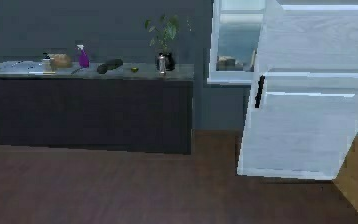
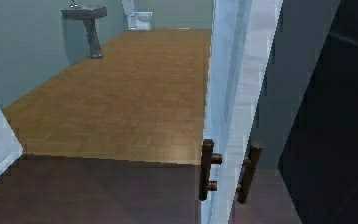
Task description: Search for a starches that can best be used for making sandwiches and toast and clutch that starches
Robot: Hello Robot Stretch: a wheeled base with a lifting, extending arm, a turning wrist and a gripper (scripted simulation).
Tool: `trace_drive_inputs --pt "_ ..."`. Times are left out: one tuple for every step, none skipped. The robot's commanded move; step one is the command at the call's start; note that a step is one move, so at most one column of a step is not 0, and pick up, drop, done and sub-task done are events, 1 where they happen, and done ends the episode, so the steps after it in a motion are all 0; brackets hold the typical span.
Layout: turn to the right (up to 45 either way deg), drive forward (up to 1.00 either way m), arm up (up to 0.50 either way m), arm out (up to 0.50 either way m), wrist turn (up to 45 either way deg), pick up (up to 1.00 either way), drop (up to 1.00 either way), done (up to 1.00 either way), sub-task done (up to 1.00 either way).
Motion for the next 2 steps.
trace_drive_inputs --pt "-3.0 0.00 0.00 0.00 0.0 0.00 0.00 0.00 0.00" --pt "0.0 1.00 0.00 0.00 0.0 0.00 0.00 0.00 0.00"
